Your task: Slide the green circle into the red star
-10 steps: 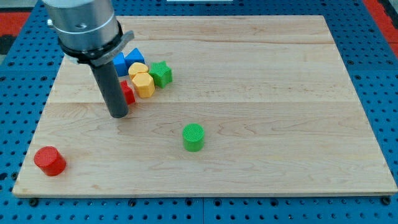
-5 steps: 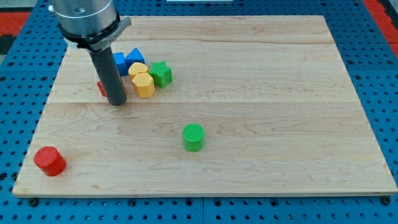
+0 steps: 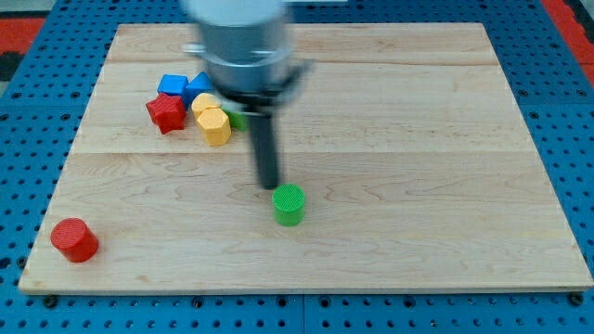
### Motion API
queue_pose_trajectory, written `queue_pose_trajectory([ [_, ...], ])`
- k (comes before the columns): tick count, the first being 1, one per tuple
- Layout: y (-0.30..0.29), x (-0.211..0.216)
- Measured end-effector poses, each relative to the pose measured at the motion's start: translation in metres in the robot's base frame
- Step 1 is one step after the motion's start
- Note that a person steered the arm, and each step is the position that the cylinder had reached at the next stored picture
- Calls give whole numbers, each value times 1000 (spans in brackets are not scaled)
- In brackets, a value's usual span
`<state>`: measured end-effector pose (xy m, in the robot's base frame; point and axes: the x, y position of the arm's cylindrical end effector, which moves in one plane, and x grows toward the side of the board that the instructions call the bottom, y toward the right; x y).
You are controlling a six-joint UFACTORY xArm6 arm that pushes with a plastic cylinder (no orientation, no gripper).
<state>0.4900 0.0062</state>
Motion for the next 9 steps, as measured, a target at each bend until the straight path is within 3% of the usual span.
queue_pose_trajectory([
  [1, 68, 25],
  [2, 4, 59],
  [3, -73, 34],
  [4, -103, 2],
  [5, -45, 7],
  [6, -61, -20],
  [7, -134, -24],
  [8, -117, -1],
  [9, -147, -33],
])
